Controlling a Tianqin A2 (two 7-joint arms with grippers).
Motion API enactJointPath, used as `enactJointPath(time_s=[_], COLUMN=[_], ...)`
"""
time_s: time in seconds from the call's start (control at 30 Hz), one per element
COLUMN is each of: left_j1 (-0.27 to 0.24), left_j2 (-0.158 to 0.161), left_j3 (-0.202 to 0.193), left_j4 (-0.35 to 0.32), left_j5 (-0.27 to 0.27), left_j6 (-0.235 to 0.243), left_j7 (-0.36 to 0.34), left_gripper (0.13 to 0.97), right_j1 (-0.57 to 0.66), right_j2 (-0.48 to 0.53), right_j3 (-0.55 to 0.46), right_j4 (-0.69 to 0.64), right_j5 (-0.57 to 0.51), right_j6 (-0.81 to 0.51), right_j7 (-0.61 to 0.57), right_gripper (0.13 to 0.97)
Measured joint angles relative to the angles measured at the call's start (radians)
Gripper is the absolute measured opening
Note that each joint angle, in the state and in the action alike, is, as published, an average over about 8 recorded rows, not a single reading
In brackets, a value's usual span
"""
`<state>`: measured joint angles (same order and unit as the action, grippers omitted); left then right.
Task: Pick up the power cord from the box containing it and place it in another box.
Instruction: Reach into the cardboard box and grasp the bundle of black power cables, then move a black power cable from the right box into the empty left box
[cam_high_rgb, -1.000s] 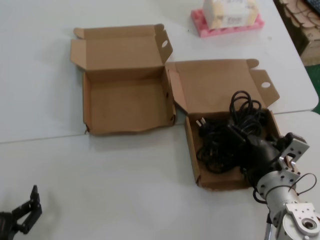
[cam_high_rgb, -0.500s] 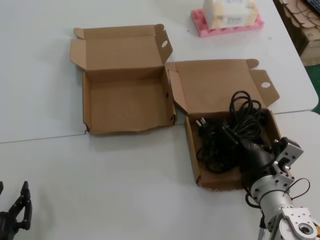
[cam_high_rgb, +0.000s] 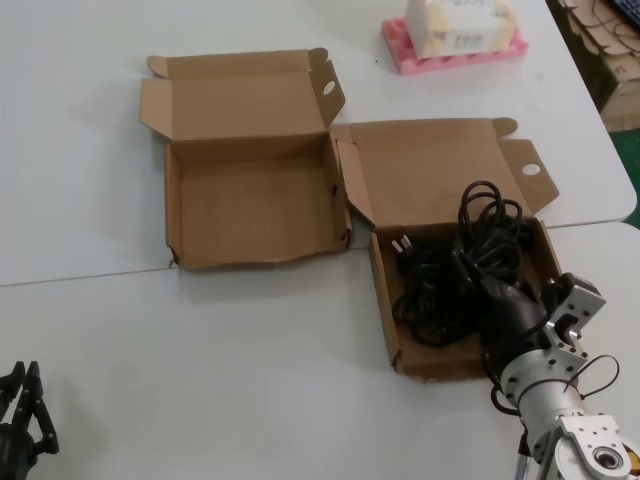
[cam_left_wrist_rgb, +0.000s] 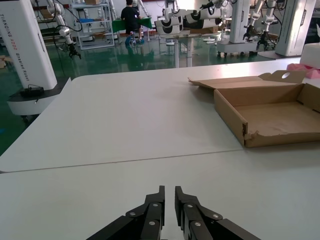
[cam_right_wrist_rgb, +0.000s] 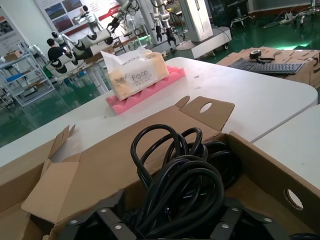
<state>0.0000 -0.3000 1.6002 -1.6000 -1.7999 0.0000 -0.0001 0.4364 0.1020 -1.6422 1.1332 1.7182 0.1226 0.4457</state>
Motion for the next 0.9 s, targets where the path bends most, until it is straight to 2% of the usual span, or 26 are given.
enactJointPath(time_s=[0.27,0.47,0.77,0.9], left_j1=[0.000,0.000,0.000,0.000], left_j2=[0.000,0.000,0.000,0.000], left_j3=[0.000,0.000,0.000,0.000], left_j4=[0.000,0.000,0.000,0.000], left_j5=[0.000,0.000,0.000,0.000], left_j6=[0.000,0.000,0.000,0.000], left_j7=[0.000,0.000,-0.001,-0.001], left_gripper=[0.180,0.169,0.163,0.163], right_j1=[0.000,-0.003,-0.016,-0.027], right_j2=[-0.011,-0.013,0.013,0.051], right_j3=[0.013,0.014,-0.024,-0.069], right_j4=[0.006,0.024,0.079,0.127], right_j5=[-0.007,0.017,0.110,0.191], right_j6=[-0.007,-0.005,0.030,0.068], right_j7=[0.000,0.000,0.000,0.000], right_gripper=[0.511,0.362,0.240,0.240])
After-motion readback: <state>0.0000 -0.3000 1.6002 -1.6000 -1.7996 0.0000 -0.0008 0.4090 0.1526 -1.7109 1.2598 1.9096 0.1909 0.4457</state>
